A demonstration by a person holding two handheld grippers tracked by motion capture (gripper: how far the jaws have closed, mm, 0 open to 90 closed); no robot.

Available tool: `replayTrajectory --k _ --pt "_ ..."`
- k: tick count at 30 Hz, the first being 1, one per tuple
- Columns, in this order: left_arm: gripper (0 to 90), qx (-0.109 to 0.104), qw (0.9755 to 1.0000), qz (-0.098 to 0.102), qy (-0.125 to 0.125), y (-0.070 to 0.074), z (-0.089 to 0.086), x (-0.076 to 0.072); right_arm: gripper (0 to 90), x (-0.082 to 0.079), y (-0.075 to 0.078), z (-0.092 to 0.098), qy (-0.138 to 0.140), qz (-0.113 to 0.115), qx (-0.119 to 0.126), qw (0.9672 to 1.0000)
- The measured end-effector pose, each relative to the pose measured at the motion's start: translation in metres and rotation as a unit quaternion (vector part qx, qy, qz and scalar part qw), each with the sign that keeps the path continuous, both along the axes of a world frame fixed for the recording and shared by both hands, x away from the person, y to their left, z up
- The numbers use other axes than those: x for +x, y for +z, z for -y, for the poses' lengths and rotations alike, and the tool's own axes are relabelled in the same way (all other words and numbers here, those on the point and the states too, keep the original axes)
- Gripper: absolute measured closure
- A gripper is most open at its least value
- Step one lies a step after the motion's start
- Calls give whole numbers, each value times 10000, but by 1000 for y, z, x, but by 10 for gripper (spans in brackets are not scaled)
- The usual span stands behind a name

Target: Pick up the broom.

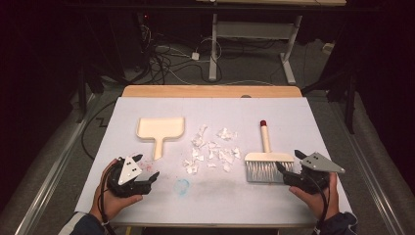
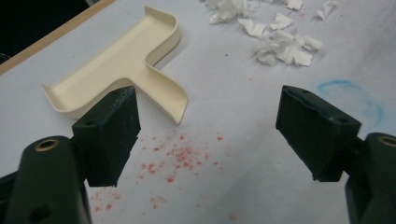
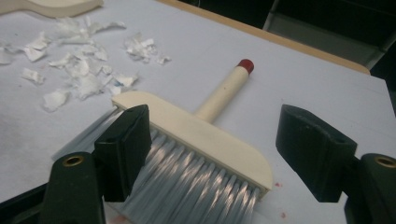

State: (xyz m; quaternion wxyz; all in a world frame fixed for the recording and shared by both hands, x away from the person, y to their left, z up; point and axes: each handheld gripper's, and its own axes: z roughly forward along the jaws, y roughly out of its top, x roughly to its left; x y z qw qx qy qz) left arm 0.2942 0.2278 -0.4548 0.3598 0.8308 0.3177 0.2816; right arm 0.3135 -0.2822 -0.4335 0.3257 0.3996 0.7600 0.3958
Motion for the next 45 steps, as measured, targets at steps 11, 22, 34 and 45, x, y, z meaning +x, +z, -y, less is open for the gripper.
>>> replayTrajectory --k 11,22,34,45 --pt "209 118 9999 -81 -10 -3 -1 -2 299 69 27 -11 -417 -741 48 9964" --pt "209 150 9998 -92 -22 -2 0 -4 377 138 2 -42 -593 -2088 -499 9749" --pt "209 362 9991 -213 -99 -6 5 -5 576 152 -25 -50 -817 -2381 -435 9668" --pt "209 505 9983 -281 -91 -8 6 -4 700 152 -26 -51 -698 -2250 -387 9711"
